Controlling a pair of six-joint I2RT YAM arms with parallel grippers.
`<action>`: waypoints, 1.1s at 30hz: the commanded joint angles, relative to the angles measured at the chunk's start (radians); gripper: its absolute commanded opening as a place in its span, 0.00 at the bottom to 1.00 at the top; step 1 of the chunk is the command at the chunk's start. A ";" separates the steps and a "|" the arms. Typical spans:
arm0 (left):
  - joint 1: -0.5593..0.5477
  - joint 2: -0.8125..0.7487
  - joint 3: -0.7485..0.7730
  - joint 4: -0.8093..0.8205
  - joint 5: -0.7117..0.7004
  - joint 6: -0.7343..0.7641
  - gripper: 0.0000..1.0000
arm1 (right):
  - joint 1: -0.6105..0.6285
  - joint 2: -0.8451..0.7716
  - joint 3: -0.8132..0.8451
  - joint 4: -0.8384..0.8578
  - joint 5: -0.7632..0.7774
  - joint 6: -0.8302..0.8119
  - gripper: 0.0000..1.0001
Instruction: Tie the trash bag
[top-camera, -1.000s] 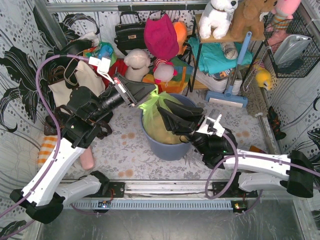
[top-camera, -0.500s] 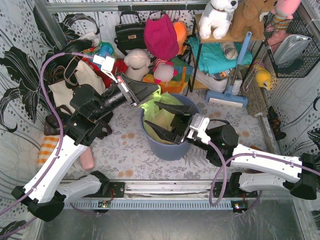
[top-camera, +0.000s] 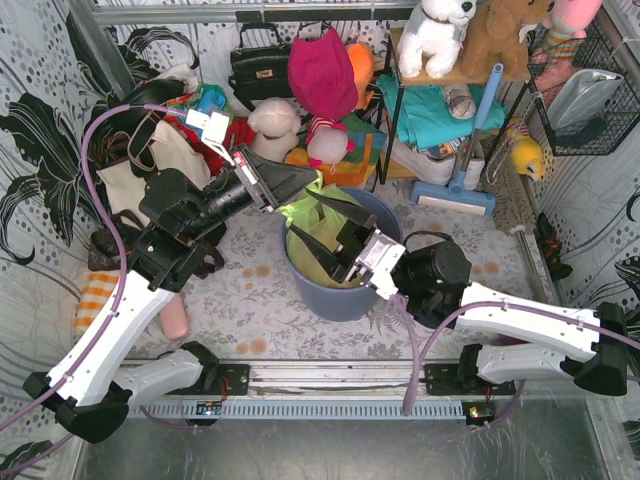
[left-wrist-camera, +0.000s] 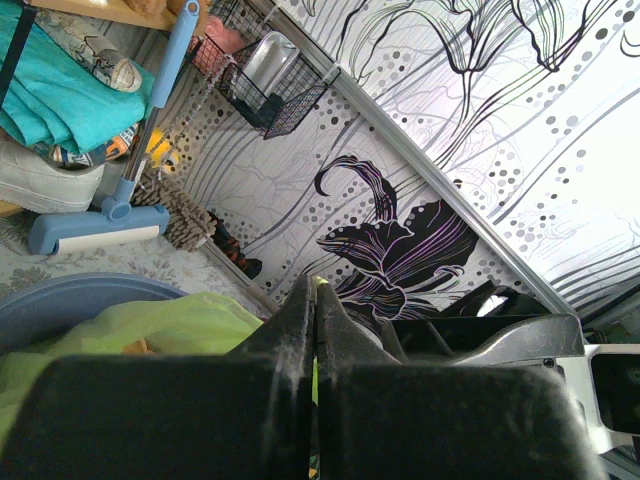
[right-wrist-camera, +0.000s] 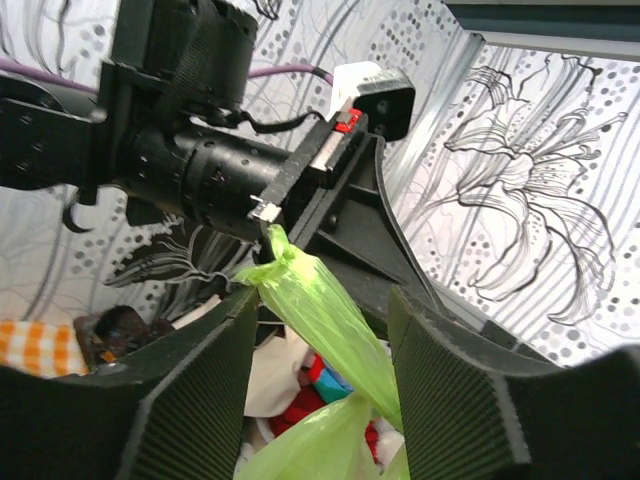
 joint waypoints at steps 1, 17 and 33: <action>0.000 -0.010 0.027 0.075 0.014 -0.003 0.00 | 0.004 0.023 0.053 0.040 0.090 -0.087 0.53; 0.000 -0.010 0.015 0.088 0.017 -0.010 0.00 | 0.004 0.004 0.043 0.028 0.113 -0.088 0.11; 0.006 0.034 0.062 -0.030 -0.121 0.156 0.00 | 0.004 -0.138 0.046 -0.336 0.176 0.252 0.00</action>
